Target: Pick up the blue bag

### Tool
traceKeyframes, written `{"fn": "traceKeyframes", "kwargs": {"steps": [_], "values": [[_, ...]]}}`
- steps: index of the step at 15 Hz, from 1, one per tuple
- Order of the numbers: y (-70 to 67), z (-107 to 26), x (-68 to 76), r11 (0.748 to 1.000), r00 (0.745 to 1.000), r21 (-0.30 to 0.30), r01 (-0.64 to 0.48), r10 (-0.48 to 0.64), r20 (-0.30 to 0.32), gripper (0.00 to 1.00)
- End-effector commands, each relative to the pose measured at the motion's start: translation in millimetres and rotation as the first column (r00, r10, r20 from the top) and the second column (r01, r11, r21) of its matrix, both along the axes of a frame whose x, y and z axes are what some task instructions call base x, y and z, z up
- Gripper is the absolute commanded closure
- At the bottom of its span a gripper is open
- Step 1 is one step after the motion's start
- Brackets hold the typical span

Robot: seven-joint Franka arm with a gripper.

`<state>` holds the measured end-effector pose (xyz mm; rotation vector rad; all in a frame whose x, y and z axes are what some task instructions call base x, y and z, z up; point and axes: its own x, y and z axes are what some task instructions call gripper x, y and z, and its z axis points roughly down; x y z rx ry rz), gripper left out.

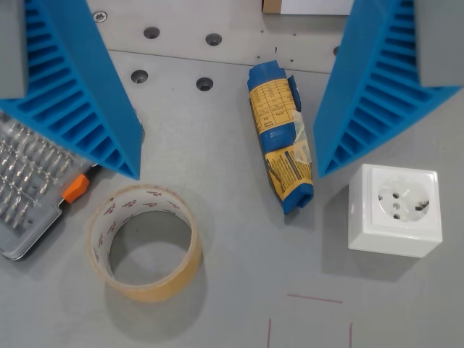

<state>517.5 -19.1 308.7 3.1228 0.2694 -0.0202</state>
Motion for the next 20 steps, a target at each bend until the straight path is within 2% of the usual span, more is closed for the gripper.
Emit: {"fn": "traceKeyframes", "kwargs": {"steps": [1, 9, 20], "values": [[0.0, 1.8, 0.0, 1.0, 1.0, 0.0, 0.0, 0.0, 0.004, 0.0], [0.8, -3.5, -3.6, 1.0, 1.0, -0.001, -0.028, 0.028, 0.008, 0.0], [6.0, -37.5, -32.1, 0.99, 0.985, -0.021, -0.139, 0.141, 0.096, 0.0]]}}
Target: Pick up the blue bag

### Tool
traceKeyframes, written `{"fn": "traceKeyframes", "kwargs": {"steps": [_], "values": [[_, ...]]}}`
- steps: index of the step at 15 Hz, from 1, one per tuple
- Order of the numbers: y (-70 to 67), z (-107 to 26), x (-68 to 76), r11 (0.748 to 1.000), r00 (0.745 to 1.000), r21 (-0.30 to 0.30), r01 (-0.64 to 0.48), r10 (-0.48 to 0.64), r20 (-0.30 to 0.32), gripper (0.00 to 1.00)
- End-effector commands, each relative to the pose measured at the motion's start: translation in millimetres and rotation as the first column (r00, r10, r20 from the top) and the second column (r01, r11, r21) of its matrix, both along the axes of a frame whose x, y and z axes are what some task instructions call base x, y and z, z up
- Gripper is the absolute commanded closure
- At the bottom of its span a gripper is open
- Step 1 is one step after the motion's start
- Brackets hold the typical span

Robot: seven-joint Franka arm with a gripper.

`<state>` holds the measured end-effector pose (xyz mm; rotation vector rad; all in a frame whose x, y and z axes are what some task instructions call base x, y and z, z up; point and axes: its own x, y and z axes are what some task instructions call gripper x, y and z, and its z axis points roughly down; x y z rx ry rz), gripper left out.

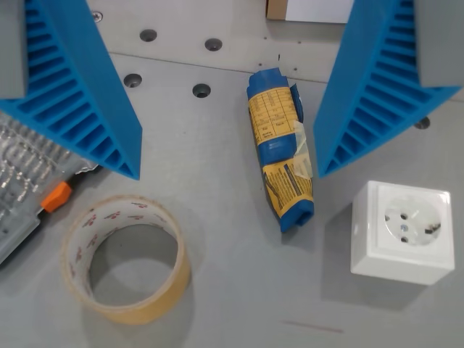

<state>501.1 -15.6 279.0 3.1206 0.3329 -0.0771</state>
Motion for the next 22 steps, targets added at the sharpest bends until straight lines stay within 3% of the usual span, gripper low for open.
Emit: {"fn": "traceKeyframes", "kwargs": {"steps": [1, 10, 22], "values": [[3.2, -11.3, -19.2, 0.994, 0.984, -0.022, -0.112, 0.114, 0.137, 0.0], [9.0, -48.2, -54.7, 0.976, 0.962, -0.054, -0.212, 0.218, 0.163, 0.0], [17.9, -102.3, -80.9, 0.954, 0.947, -0.067, -0.294, 0.3, 0.116, 0.0]]}}
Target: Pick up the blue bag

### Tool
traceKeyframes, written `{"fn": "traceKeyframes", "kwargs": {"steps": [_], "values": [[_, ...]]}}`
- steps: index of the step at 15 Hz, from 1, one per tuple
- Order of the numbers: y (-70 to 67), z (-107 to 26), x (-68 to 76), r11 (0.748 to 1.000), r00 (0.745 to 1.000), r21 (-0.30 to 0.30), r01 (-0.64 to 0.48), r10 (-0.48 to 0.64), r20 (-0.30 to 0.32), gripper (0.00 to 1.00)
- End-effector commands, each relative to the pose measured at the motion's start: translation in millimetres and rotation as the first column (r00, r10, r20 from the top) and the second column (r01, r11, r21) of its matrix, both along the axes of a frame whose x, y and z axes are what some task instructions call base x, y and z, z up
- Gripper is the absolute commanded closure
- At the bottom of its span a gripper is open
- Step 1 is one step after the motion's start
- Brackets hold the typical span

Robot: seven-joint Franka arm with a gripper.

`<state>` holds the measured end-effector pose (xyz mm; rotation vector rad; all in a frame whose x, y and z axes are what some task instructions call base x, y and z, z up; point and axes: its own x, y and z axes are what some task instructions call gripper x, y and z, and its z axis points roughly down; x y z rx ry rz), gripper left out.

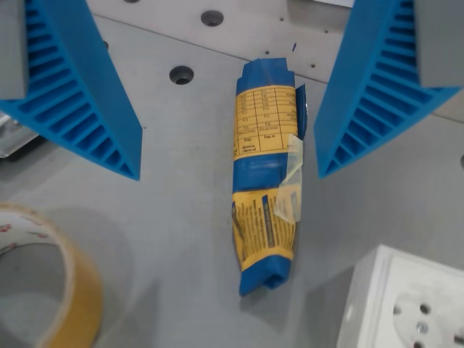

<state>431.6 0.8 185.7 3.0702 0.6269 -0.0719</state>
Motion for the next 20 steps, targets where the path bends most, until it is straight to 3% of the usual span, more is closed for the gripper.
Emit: {"fn": "traceKeyframes", "kwargs": {"steps": [1, 6, 14, 19, 20], "values": [[2.1, -13.2, -13.2, 0.992, 0.985, -0.045, -0.114, 0.119, 0.124, 0.0], [6.1, -26.4, -18.6, 0.992, 0.987, -0.045, -0.122, 0.126, 0.104, 0.0], [5.5, -33.8, -26.8, 0.993, 0.987, -0.042, -0.106, 0.11, 0.116, 0.0], [4.3, -30.8, -27.3, 0.994, 0.988, -0.041, -0.097, 0.101, 0.113, 0.0], [5.3, -35.8, -25.7, 0.995, 0.989, -0.041, -0.096, 0.1, 0.112, 0.0]]}}
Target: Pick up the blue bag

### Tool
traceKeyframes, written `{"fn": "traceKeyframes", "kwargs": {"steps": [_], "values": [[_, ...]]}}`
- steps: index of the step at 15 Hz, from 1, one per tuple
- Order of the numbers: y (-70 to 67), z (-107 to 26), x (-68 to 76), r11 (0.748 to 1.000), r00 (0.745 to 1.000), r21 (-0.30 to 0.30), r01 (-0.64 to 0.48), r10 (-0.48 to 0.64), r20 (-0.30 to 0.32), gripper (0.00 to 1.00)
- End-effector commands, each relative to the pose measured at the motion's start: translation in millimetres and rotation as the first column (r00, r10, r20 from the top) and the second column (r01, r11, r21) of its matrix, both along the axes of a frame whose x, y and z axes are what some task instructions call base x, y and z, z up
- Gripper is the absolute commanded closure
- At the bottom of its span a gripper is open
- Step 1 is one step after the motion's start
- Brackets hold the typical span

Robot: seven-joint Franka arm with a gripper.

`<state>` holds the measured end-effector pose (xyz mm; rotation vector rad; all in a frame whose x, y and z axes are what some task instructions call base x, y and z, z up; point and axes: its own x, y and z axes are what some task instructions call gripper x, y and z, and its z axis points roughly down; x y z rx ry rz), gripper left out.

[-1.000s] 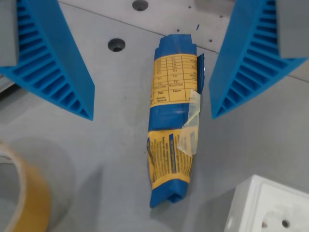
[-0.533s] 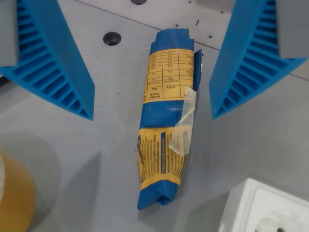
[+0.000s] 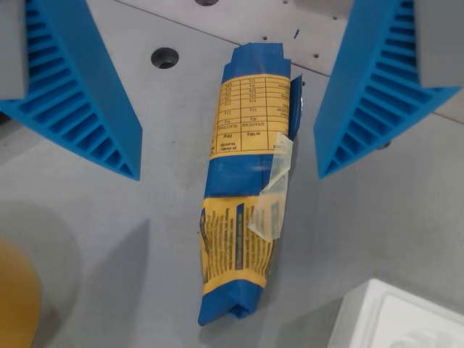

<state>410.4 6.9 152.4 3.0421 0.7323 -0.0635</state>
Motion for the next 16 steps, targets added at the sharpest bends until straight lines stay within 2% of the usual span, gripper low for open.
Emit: {"fn": "traceKeyframes", "kwargs": {"steps": [1, 5, 6, 16], "values": [[0.2, -7.5, -3.3, 0.999, 0.994, -0.031, -0.026, 0.029, 0.107, 0.0], [2.3, -27.3, 1.9, 0.999, 0.995, -0.032, -0.021, 0.024, 0.1, 0.0], [1.9, -32.4, -0.8, 0.999, 0.995, -0.034, -0.02, 0.023, 0.094, 1.0], [1.9, -32.4, -0.8, 0.999, 0.995, -0.034, -0.02, 0.023, 0.094, 1.0]]}}
